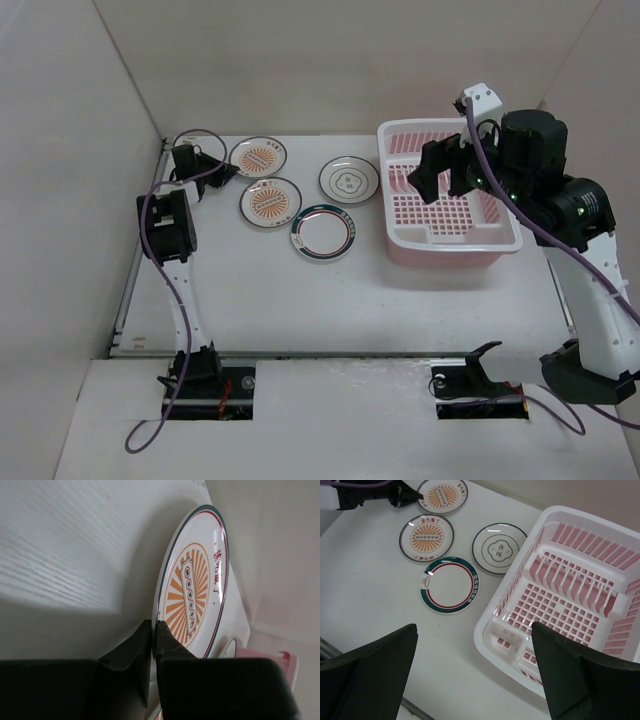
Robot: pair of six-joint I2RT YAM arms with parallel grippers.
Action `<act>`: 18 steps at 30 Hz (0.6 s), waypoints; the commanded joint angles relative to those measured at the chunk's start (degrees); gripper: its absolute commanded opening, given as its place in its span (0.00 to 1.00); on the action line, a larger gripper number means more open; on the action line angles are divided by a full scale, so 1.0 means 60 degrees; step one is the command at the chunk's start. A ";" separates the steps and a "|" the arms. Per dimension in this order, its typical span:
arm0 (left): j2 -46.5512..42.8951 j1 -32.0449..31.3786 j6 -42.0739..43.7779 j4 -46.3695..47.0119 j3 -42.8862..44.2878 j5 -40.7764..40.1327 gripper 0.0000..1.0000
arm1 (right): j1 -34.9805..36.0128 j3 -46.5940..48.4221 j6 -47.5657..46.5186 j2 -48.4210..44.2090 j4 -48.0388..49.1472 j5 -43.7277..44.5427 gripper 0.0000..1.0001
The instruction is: Load the plates into the dish rack
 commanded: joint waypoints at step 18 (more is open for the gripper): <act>-0.4727 -0.0341 -0.0348 -0.5013 0.1917 -0.0501 0.00 | 0.3242 -0.2898 -0.3899 0.0916 0.4978 0.3692 1.00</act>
